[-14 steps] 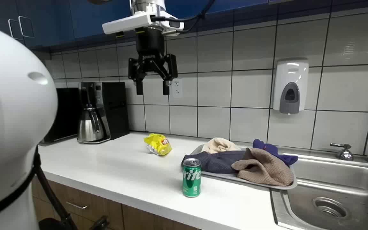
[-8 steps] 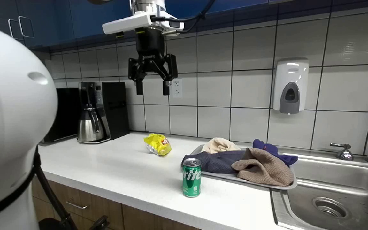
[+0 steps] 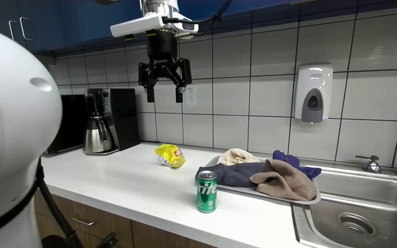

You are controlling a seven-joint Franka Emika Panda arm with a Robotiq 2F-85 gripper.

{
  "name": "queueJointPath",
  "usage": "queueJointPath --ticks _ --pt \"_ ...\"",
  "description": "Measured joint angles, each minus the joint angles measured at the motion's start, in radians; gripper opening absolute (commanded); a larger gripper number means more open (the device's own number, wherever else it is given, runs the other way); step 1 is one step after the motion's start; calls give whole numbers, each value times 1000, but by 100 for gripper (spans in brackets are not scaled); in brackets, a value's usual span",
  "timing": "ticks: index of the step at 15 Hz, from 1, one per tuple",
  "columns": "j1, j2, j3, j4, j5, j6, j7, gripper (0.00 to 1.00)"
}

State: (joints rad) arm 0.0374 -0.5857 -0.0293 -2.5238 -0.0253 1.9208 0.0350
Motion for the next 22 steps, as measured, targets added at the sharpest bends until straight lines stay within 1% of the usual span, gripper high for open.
queueJointPath --ticks 9,15,18,22 --pt "0 3 0 -1 0 0 0 100" --pt "-2 7 1 -14 -4 20 7 100" --pt "-18 8 1 -29 -12 49 27 100" --pt "-55 13 1 -50 -33 102 72 100"
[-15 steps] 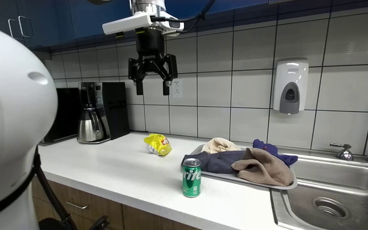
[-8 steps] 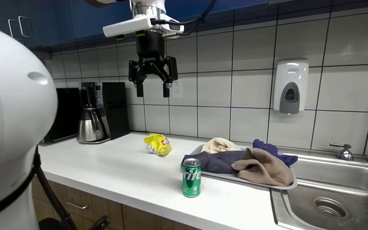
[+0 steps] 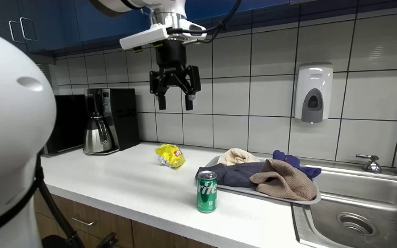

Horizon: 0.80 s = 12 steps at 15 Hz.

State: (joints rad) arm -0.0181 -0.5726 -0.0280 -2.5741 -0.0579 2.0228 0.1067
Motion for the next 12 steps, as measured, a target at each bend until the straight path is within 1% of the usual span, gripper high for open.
queueJointPath --ticks 6,12 --pt "-75 48 0 -22 -49 121 100 100" --pt "-145 142 0 -25 -85 261 241 100"
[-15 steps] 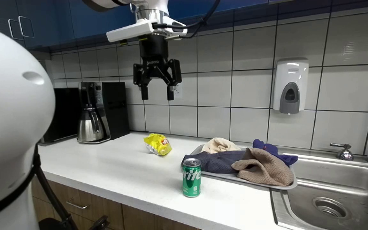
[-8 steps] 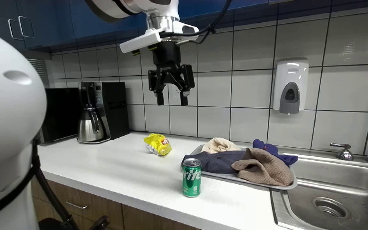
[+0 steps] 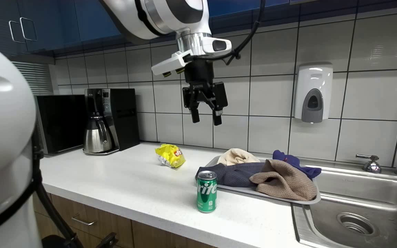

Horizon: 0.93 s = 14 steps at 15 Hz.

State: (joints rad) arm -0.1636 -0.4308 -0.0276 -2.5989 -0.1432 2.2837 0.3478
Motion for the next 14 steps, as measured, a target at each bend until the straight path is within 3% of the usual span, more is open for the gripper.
queueJointPath --ticks 8,14 --pt "-74 176 1 34 -68 196 227 100" --pt "-93 331 -20 130 -123 267 382 100"
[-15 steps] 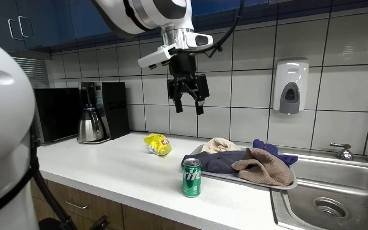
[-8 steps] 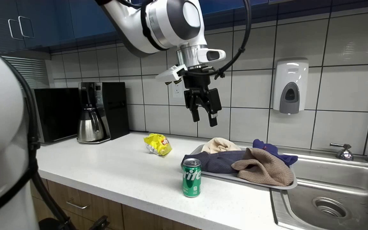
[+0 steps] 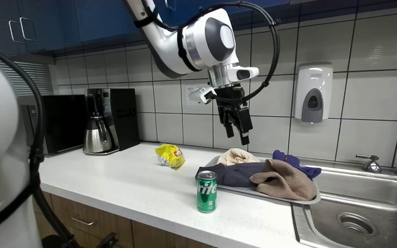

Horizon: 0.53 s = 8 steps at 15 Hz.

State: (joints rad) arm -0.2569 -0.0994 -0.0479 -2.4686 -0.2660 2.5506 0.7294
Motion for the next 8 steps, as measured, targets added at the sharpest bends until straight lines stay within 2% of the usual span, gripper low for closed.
queueJointPath --ticks 8 --pt "32 219 -92 167 -8 44 113 100"
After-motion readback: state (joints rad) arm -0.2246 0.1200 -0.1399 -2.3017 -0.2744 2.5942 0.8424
